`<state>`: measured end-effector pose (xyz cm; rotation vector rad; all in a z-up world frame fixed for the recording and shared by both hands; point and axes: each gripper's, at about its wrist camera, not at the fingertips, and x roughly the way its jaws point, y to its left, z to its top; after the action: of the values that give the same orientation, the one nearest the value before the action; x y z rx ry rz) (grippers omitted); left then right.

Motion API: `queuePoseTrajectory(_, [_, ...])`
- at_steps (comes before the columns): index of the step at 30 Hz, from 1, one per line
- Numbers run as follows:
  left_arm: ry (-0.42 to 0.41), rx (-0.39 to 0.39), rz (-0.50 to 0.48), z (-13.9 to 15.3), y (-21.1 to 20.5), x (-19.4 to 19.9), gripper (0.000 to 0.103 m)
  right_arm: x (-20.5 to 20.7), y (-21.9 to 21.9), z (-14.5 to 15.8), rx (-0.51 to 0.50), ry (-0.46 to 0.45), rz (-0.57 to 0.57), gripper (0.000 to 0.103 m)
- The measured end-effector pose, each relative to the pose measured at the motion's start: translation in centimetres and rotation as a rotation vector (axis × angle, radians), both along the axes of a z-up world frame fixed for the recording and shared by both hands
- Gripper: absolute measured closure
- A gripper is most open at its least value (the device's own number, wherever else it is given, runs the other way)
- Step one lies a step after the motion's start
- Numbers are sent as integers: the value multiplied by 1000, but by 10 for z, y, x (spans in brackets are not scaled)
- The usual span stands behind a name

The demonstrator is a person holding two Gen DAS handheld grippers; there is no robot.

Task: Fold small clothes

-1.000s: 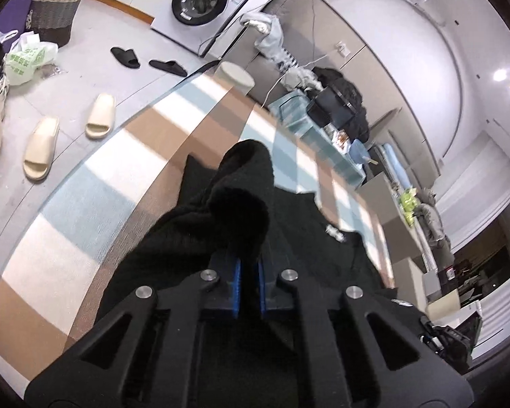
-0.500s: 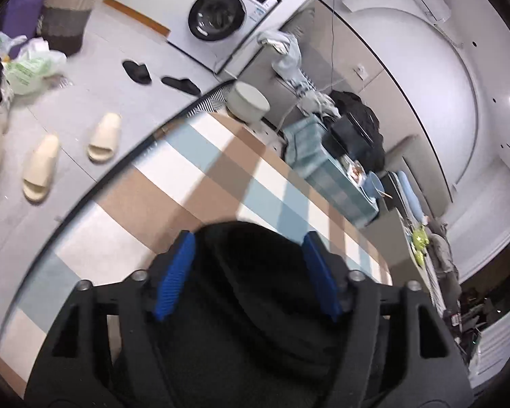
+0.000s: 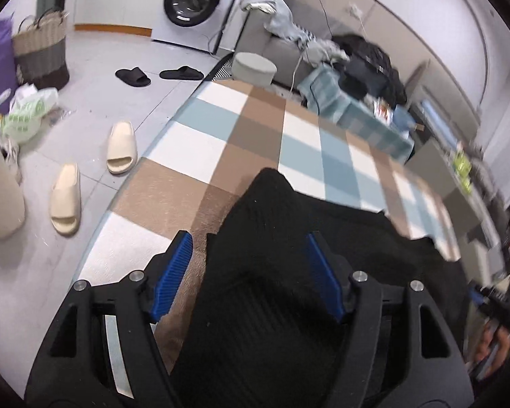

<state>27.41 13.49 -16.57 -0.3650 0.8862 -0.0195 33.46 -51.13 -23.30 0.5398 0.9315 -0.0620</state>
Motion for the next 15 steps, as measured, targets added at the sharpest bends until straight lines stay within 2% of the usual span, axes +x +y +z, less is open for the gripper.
queuePoseTrajectory(2, [7,36,-24,-6,-9,10,37,6,2,-4,-19,13,-2,54])
queuePoseTrajectory(4, [31,86,-36,-13,-16,24,49,11,1,-6,-30,22,-13,54])
queuePoseTrajectory(5, [45,109,-38,-16,-18,29,62,14,1,-7,-29,19,-12,54])
queuePoseTrajectory(6, [50,123,-39,-17,-20,32,80,18,0,-9,-32,19,-8,54])
queuePoseTrajectory(7, [53,134,-48,-19,-21,37,88,21,0,-10,-33,17,-7,58])
queuePoseTrajectory(8, [55,139,-54,-21,-22,41,96,22,0,-9,-39,9,-4,67])
queuePoseTrajectory(9, [47,135,-54,-21,-20,42,98,24,1,-9,-51,1,3,73])
queuePoseTrajectory(11, [6,131,-45,-16,-18,39,99,25,2,-6,-66,-15,16,95])
queuePoseTrajectory(13, [-53,92,-29,-4,-9,30,100,20,1,4,-56,-82,42,97])
queuePoseTrajectory(15, [-121,34,5,8,5,17,100,7,0,21,-29,-223,69,98])
